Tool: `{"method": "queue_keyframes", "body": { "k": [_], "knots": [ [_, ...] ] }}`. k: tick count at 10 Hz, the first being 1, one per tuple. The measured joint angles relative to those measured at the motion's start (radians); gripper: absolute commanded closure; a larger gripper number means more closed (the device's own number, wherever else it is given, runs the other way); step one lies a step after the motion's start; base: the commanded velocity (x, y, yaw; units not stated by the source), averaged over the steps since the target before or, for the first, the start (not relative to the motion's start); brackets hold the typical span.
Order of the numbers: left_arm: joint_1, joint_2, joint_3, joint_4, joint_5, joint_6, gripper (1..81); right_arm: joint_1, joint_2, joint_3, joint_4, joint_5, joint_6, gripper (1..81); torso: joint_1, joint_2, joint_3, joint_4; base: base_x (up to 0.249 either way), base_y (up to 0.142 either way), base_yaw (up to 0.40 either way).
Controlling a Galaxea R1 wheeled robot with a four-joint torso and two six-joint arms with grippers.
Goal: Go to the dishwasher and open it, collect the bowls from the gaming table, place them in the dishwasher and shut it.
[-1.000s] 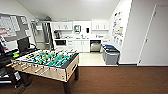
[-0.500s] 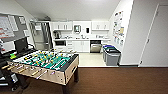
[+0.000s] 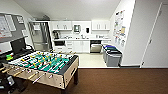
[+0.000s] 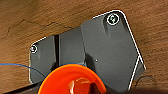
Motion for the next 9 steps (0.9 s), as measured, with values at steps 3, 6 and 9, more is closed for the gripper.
{"method": "queue_keyframes", "body": {
  "k": [3, 6, 9],
  "knots": [
    [0.002, -0.002, -0.001, 0.0, 0.001, 0.0, 81.1, 0.0, 0.003, 0.0, -0.001, 0.0, 0.0, 81.1, 0.0, 0.0, 0.0, 0.0, 0.163, -0.066, 0.0],
    [0.003, 0.001, 0.0, 0.0, -0.001, 0.0, 81.1, -0.001, 0.005, -0.01, -0.001, 0.0, 0.0, 81.1, 0.0, 0.0, 0.0, 0.0, 0.163, -0.068, 0.0],
    [0.002, 0.001, 0.0, 0.0, -0.002, 0.0, 81.1, -0.001, 0.018, -0.032, -0.003, 0.0, 0.0, 81.1, 0.0, 0.0, 0.0, 0.0, 0.162, -0.068, 0.0]
  ]
}}
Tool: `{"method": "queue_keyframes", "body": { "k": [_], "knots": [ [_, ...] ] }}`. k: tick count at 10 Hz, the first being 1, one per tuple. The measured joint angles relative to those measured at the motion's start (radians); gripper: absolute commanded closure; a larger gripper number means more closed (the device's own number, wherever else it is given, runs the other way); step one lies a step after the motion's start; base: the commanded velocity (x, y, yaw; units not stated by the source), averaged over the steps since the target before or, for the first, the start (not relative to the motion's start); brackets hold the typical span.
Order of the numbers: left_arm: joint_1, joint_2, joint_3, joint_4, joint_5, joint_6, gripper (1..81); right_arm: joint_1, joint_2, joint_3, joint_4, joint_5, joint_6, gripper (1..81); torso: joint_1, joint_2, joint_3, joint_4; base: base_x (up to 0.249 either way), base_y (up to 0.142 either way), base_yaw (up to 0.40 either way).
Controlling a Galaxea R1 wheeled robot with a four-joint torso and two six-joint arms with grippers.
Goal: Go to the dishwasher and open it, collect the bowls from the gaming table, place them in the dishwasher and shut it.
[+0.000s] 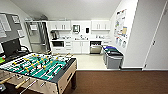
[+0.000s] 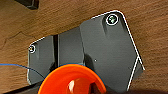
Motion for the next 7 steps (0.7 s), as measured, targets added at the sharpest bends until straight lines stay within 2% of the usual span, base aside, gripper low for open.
{"method": "queue_keyframes", "body": {
  "k": [7],
  "knots": [
    [0.004, 0.003, 0.0, 0.0, 0.001, 0.0, 81.1, 0.0, 0.007, -0.013, -0.001, 0.0, 0.0, 81.1, -0.001, 0.0, 0.0, 0.0, 0.162, -0.071, 0.0]
  ]
}}
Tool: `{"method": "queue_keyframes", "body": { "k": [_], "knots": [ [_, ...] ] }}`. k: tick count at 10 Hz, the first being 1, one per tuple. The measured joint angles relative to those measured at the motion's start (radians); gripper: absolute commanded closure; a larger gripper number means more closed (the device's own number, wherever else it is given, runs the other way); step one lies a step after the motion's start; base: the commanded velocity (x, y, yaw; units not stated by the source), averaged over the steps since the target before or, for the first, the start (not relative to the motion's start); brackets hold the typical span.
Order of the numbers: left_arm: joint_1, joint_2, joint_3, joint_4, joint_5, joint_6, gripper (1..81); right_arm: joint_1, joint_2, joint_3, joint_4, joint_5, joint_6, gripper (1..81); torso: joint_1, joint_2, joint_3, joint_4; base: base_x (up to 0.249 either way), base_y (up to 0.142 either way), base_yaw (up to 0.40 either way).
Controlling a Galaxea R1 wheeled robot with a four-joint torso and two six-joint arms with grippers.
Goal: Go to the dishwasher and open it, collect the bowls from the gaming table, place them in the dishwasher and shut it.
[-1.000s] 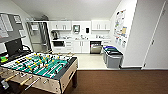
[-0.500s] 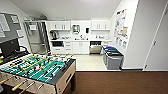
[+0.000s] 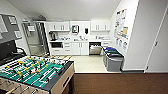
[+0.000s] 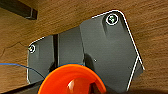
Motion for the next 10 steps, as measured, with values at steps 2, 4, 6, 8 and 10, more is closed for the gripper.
{"method": "queue_keyframes", "body": {
  "k": [2, 4, 6, 8, 10],
  "knots": [
    [-0.006, -0.002, 0.001, 0.0, -0.001, 0.0, 81.1, 0.003, 0.007, -0.011, 0.0, -0.001, 0.0, 81.1, 0.001, 0.001, 0.0, 0.0, 0.162, -0.036, 0.0],
    [-0.004, -0.003, -0.001, 0.0, -0.003, 0.0, 81.1, 0.009, 0.004, -0.01, -0.003, 0.001, 0.0, 81.1, 0.0, 0.001, 0.0, 0.0, 0.162, 0.0, 0.0],
    [-0.003, -0.001, 0.0, 0.0, -0.001, 0.0, 81.1, 0.006, 0.003, -0.011, -0.003, 0.0, 0.0, 81.1, 0.0, 0.001, 0.0, 0.0, 0.166, 0.0, 0.0],
    [-0.004, -0.001, 0.0, 0.0, -0.001, 0.0, 81.1, 0.005, 0.006, -0.011, -0.003, 0.0, -0.004, 81.1, 0.0, 0.0, 0.0, 0.0, 0.173, 0.0, 0.0],
    [-0.001, -0.001, 0.0, 0.0, -0.001, 0.0, 81.1, 0.001, 0.006, -0.011, -0.003, -0.002, -0.004, 81.1, 0.0, 0.0, 0.0, 0.0, 0.179, 0.0, 0.0]
  ]
}}
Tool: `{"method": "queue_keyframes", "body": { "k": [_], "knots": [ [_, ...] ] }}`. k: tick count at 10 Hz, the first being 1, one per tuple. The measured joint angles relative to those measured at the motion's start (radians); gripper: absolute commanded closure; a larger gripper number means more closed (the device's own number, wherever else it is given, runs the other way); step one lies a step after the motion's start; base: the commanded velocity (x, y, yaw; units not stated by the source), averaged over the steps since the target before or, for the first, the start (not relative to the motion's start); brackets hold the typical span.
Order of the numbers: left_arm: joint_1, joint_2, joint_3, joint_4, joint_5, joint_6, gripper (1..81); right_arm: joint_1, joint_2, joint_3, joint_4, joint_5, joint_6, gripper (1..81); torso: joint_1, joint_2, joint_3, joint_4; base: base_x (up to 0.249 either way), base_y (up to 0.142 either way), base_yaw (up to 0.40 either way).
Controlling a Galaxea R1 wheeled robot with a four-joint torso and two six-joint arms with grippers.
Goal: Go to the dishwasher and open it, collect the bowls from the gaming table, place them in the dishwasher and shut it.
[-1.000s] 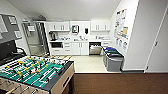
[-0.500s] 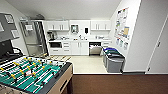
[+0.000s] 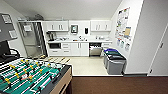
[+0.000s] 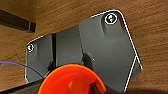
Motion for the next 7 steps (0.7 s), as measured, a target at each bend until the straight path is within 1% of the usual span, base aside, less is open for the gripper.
{"method": "queue_keyframes", "body": {
  "k": [7],
  "knots": [
    [-0.002, -0.002, 0.0, 0.0, -0.001, 0.0, 81.1, 0.0, 0.006, 0.0, 0.0, 0.002, 0.0, 81.1, 0.0, 0.0, 0.0, 0.0, 0.189, 0.0, 0.0]
  ]
}}
